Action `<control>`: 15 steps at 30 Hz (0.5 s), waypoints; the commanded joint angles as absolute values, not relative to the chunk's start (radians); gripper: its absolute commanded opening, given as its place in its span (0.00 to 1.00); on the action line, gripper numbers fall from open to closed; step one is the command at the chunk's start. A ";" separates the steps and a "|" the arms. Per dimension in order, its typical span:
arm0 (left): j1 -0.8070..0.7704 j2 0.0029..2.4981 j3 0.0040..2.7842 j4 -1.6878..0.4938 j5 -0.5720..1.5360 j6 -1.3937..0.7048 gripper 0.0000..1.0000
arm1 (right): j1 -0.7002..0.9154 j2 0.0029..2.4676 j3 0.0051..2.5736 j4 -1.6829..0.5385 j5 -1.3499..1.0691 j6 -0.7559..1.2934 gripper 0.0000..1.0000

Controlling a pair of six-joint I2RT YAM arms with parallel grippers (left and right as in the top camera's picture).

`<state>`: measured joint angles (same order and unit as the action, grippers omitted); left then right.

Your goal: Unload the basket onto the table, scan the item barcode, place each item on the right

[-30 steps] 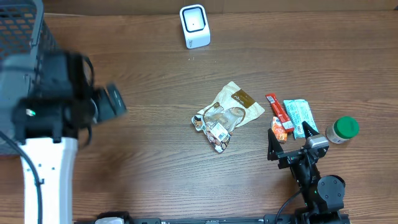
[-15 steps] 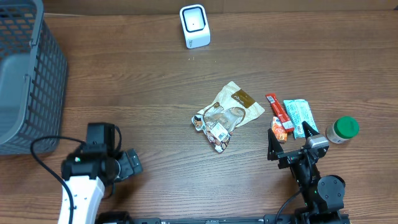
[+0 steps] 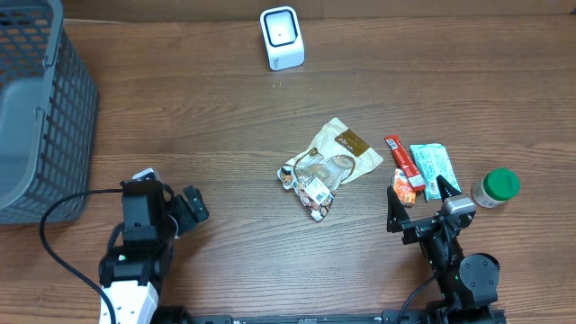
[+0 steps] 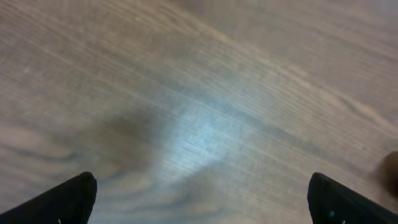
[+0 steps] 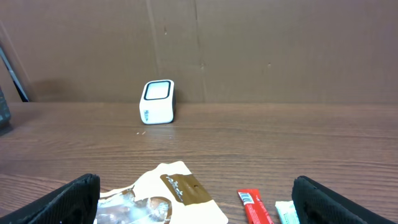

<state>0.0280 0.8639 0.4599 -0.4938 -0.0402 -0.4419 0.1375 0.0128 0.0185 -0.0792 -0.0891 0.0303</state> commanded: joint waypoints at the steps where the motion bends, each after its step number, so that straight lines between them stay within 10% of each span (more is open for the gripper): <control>1: 0.024 0.828 0.363 -0.410 -0.024 -0.450 1.00 | 0.133 0.003 0.008 -0.075 -0.091 0.038 1.00; 15: 0.022 0.681 0.005 0.014 -0.001 -0.448 1.00 | 0.133 0.003 0.008 -0.075 -0.091 0.038 1.00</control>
<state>0.0280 0.7147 0.0341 0.0303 -0.0040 -0.4427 0.1371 0.0128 0.0185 -0.0792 -0.0898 0.0303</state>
